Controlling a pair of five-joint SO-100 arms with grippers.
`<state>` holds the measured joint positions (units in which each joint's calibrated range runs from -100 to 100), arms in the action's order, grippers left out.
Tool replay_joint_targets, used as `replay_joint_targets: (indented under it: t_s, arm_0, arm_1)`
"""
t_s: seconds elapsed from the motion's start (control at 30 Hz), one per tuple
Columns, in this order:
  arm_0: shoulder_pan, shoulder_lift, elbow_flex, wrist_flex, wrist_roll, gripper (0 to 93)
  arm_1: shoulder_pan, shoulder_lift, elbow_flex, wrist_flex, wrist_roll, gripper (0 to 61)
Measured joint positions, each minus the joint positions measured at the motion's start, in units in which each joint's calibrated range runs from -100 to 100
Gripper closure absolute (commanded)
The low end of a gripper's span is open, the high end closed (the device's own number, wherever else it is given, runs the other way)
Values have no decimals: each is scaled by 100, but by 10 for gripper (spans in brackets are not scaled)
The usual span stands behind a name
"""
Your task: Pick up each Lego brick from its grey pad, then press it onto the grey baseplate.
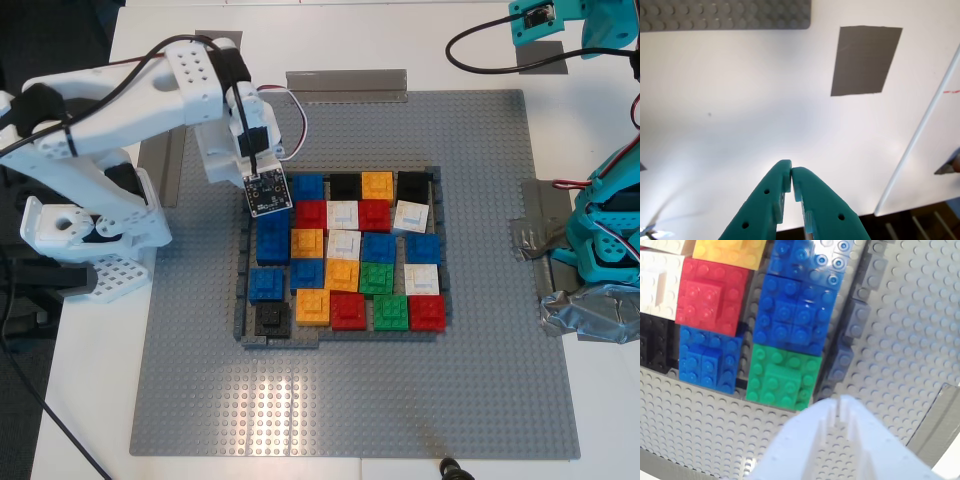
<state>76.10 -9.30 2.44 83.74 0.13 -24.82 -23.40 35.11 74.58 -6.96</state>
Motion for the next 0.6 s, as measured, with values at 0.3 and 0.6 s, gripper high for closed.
replay_joint_targets:
  t_s: [0.3,0.6]
  arm_0:
    - [0,0,0,0,0,927]
    - [0,0,0,0,0,927]
  arm_1:
    - [-209,630,0,-201,-103,612]
    - [-227,1002,-10,-523,-142,612]
